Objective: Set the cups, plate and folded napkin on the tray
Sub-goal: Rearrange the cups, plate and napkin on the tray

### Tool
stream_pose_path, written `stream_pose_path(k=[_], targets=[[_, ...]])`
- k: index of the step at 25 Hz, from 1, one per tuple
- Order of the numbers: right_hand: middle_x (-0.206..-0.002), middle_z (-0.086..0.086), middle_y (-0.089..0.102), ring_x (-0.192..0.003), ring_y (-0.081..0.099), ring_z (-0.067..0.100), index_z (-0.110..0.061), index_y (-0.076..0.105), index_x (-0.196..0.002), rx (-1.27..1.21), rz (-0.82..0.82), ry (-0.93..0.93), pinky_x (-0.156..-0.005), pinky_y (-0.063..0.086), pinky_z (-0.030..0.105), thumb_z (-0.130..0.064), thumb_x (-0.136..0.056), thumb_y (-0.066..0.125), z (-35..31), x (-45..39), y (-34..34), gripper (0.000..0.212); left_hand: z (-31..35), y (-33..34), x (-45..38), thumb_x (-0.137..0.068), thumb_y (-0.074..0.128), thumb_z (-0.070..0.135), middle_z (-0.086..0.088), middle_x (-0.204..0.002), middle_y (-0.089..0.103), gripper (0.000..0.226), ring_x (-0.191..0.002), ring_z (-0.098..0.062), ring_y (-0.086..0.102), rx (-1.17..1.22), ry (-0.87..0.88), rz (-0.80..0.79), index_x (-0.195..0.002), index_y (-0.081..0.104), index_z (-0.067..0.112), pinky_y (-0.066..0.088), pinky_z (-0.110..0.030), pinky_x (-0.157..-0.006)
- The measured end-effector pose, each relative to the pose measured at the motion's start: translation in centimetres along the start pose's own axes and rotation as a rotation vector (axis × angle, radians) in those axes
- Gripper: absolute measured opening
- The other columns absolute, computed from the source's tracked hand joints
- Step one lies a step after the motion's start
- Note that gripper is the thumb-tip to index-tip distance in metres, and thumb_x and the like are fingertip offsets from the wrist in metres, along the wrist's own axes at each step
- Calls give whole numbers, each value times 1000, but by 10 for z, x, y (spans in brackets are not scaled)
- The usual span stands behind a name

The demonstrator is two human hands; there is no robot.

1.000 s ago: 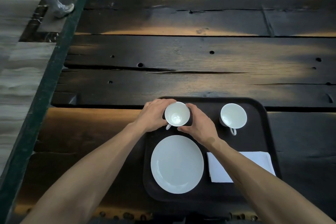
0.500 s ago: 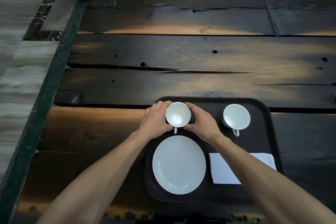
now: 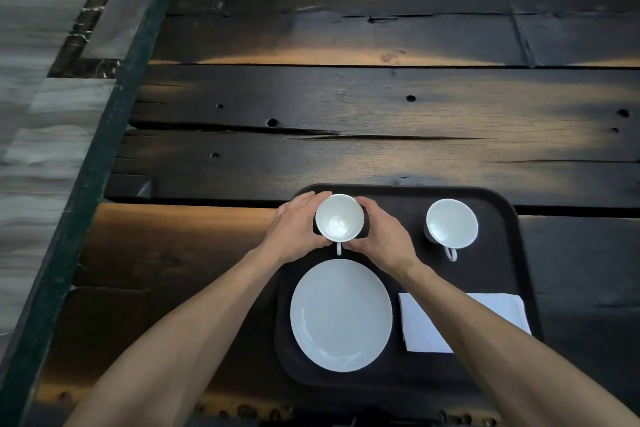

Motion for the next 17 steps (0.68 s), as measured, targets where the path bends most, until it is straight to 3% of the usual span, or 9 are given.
stream_pose_path(k=[17], targets=[[-118, -14, 65, -104, 62, 14, -38, 41, -125, 69, 34, 15, -81, 53, 36, -54, -59, 82, -1, 0, -1, 79, 1, -3, -2, -69, 80, 49, 11, -141, 49, 84, -136, -13, 34, 3, -5, 18, -141, 38, 38, 25, -43, -108]])
Point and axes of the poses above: each hand's wrist, its own x-axis away from the middle knuckle, its own y-axis out of the palm, z = x × y, the point moved 3 cm from there along -x, towards the middle knuckle
